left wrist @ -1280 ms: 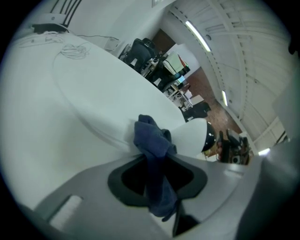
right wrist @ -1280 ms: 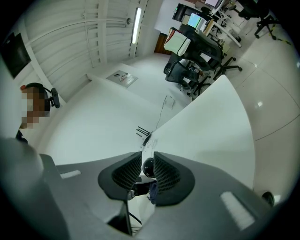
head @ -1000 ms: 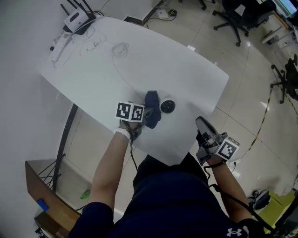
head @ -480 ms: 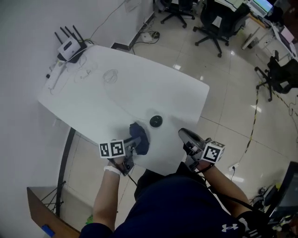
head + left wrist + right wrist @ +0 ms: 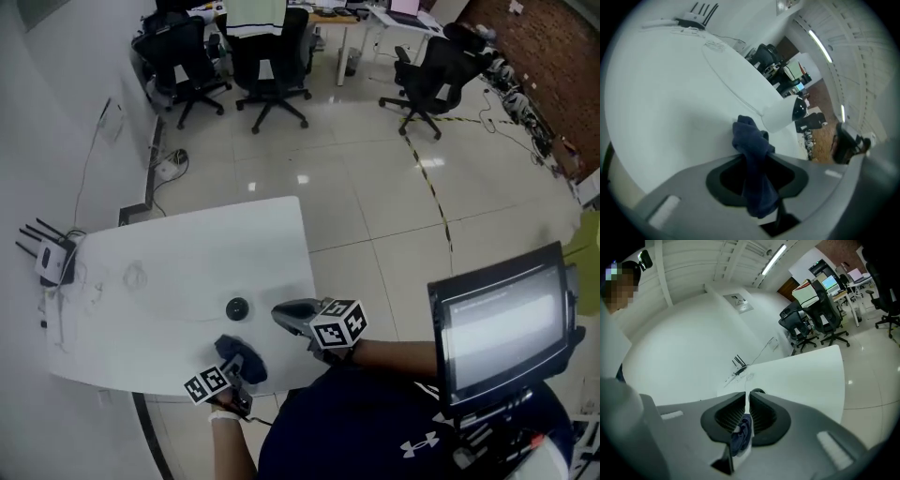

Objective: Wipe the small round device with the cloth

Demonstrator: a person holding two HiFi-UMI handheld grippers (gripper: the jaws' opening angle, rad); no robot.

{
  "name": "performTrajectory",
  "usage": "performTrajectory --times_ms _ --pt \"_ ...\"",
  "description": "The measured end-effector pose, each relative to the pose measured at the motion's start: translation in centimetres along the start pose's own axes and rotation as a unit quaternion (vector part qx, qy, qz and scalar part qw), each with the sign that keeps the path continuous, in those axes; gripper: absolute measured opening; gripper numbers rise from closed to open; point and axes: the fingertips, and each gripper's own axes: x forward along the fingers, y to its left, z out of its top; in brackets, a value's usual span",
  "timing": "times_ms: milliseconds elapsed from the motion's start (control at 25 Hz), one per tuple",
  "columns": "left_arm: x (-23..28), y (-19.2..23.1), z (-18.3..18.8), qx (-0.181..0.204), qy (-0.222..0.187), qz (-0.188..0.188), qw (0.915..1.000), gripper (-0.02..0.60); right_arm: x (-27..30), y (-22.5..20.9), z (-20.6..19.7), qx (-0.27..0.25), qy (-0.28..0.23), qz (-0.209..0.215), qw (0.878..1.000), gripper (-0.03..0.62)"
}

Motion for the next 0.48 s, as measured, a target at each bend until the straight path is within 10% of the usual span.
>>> performTrajectory --times_ms 240,480 --pt "0.2 -0.4 -0.4 0.124 0.013 0.069 0.9898 0.169 -1.3 0.4 -1.0 0.005 -0.008 -0.008 1.000 0.034" --pt "0.5 -3.8 -2.8 0.165 0.002 0.086 0.9825 0.174 -5.2 0.9 -1.2 0.010 0.000 -0.007 1.000 0.034"
